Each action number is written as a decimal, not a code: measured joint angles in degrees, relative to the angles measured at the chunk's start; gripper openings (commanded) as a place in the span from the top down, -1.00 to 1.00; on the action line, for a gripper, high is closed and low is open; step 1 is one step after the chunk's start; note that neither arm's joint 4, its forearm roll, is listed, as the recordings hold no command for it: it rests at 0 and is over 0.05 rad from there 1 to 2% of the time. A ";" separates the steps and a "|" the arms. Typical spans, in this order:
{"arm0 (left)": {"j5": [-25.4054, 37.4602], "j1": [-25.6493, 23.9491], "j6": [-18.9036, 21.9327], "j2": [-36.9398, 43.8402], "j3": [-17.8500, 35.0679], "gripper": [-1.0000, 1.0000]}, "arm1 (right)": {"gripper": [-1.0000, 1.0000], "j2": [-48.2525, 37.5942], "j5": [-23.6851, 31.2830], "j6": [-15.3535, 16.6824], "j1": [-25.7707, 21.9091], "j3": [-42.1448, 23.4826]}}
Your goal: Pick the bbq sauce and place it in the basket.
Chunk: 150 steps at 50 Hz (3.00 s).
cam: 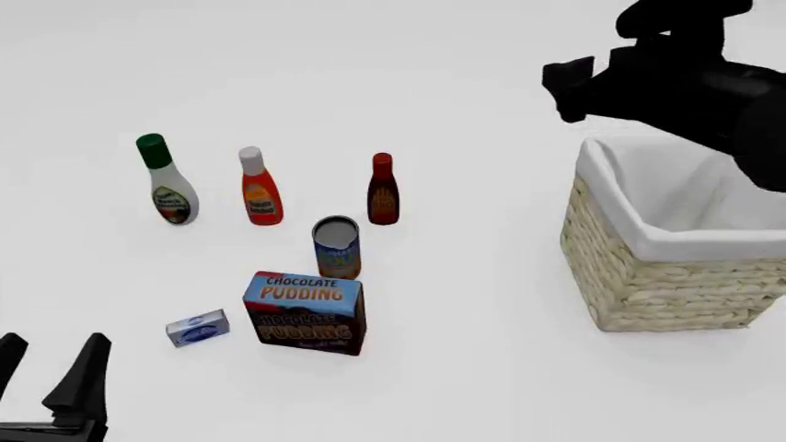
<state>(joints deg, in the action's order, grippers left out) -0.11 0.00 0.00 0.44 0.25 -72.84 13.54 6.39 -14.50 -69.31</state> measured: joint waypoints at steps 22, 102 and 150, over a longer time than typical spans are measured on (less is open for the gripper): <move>0.00 0.00 0.00 0.00 0.00 -1.00 | -1.00 -11.84 3.02 2.22 -2.57 -9.84; 0.00 0.00 0.00 0.00 0.00 -1.00 | -1.00 -47.97 9.24 1.88 -11.38 -39.14; 0.00 0.00 0.00 0.00 0.00 -1.00 | -1.00 -61.12 14.12 1.49 -13.10 -52.93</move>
<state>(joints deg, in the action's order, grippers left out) -0.11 0.00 0.00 0.44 0.25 -133.96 27.65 7.89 -27.61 -122.24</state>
